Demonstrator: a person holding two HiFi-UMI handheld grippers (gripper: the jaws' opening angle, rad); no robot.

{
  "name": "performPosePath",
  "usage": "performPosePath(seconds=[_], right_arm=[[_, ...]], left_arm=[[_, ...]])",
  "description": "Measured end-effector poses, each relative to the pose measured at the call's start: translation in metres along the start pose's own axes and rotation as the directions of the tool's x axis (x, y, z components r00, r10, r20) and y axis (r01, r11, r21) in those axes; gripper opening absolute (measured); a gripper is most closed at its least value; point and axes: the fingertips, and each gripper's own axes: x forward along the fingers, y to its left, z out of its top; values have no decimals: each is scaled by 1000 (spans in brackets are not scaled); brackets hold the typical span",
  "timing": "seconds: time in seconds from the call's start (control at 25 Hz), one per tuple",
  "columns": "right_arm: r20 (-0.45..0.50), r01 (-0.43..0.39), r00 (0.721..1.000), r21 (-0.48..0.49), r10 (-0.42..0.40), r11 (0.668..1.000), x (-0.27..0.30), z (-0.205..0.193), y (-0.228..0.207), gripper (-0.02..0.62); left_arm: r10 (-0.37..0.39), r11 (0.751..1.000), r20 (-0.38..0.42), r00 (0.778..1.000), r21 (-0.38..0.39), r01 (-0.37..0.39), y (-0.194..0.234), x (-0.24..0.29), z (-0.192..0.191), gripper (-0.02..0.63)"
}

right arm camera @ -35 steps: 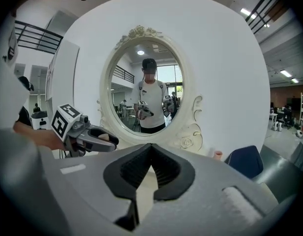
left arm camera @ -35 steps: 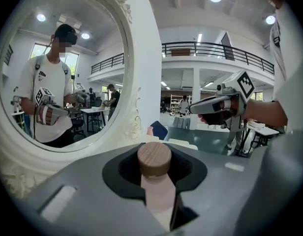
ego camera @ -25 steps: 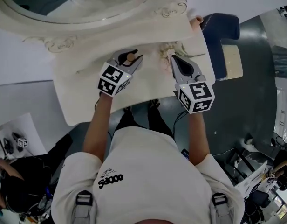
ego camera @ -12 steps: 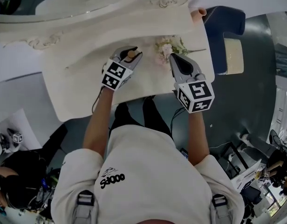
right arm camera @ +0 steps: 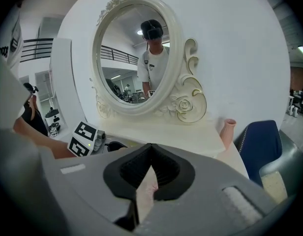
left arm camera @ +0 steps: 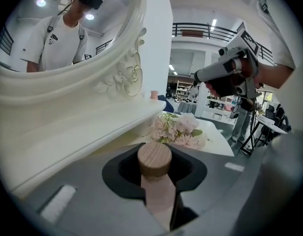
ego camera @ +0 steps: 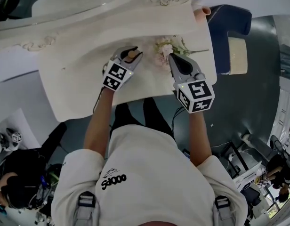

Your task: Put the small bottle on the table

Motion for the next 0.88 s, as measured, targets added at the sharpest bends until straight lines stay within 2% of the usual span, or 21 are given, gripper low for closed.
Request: performPosePath(seconds=[0.16,0.48,0.6,0.76,0.88], right_arm=[[-5,-15,1000,6,15,1000,4,-1,-1,2],[6,-36,999,7,36,999,3,5,-6,2],[9,-44,999,4,44,999,0,5,-6,2],[20,-36,999,-5,36,999,-9,8,-11,2],[43,-15,999,-12,16,1000,-19,16,-13,2]], left_arm=[[13,998,-11,1000,67,-13,-4,4,0,123],[40,997,-4,999,65,-40,-7,5,-2,124],[60,997,10,998,46,-61,-5,4,-3,126],[53,998,-8,999,-25,-53,-1,7,-4,141],[50,997,-32,998,-57,-52,0,7,-1,206]])
